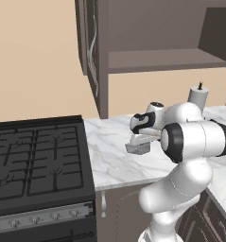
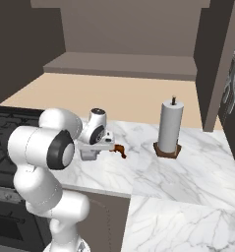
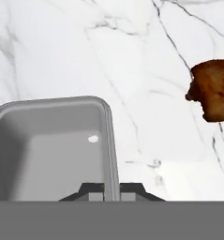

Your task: Retrieve the tupperware from the cabinet, then place the raw meat into the tupperware to avoid contamination.

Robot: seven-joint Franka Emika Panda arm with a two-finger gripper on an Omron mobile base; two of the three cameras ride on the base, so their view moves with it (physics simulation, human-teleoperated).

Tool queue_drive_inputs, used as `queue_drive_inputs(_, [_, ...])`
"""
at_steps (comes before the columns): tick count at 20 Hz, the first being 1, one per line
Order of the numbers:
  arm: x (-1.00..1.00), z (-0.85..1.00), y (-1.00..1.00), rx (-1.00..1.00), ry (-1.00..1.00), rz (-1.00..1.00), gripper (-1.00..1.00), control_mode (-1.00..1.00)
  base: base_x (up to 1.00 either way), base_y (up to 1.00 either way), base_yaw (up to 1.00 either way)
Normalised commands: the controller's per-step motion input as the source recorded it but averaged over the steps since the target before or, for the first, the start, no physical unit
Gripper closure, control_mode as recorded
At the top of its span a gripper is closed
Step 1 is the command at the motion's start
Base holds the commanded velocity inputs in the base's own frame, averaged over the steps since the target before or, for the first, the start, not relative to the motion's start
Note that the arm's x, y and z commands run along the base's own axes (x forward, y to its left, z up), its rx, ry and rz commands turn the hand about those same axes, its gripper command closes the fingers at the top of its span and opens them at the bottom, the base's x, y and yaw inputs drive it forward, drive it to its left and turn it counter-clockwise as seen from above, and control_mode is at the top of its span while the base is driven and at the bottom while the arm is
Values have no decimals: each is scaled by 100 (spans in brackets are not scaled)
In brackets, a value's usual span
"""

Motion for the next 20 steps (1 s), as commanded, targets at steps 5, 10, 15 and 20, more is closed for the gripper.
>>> queue_drive_inputs(5, [0, 0, -3, 0, -17, 0, 100, -100, 0, 0, 0])
queue_drive_inputs(10, [-12, 0, 0, 0, -25, 2, 100, -100, 0, 0, 0])
queue_drive_inputs(15, [-28, 1, 0, 0, -38, 5, 100, -100, 0, 0, 0])
queue_drive_inputs(20, [-30, 8, 0, 0, -35, 5, 100, -100, 0, 0, 0])
